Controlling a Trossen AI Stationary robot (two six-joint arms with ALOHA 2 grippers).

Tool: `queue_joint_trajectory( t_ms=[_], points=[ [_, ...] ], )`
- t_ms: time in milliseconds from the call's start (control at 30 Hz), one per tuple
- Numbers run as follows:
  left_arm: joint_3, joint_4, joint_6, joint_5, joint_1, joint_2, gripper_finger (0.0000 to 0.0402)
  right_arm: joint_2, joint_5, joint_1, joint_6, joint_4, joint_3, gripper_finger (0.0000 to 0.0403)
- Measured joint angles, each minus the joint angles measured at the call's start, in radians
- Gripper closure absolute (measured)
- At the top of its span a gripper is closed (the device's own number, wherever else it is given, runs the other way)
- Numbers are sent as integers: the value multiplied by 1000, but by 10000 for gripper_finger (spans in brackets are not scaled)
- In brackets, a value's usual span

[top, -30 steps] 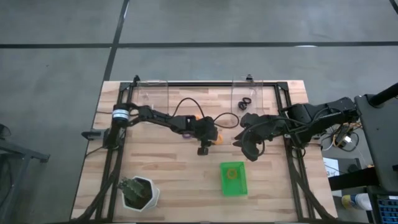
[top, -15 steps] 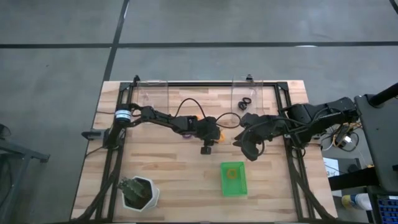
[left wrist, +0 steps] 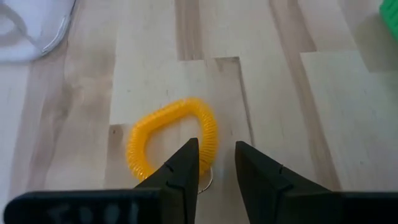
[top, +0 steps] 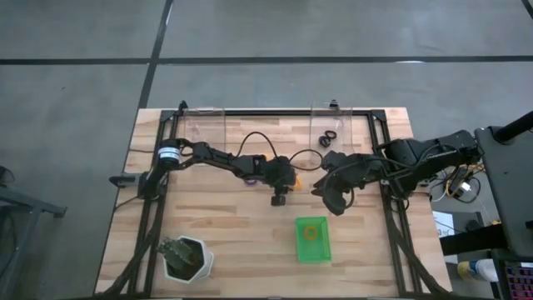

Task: Sort spring keychains
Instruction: Put the bottom yellow spring keychain into the green bin

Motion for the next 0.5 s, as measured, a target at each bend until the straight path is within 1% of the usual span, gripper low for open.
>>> queue_joint_trajectory(
  t_ms=[67,133,267,300,400,500],
  points=[
    [2,-30,-15,-2,5,0,306,0,0,0,-1,13,0,289],
    [2,-59,-22,-1,9,0,320,0,0,0,-1,21,0,292],
    [4,-106,-25,-3,9,-1,380,0,0,0,-4,21,0,296],
    [7,-115,-42,-2,9,-1,387,0,0,0,-5,21,0,296],
    [10,-138,-114,5,9,-7,393,0,1,0,-11,21,0,295],
    [1,-194,-182,27,7,-49,397,0,2,0,-13,22,0,294]
  ],
)
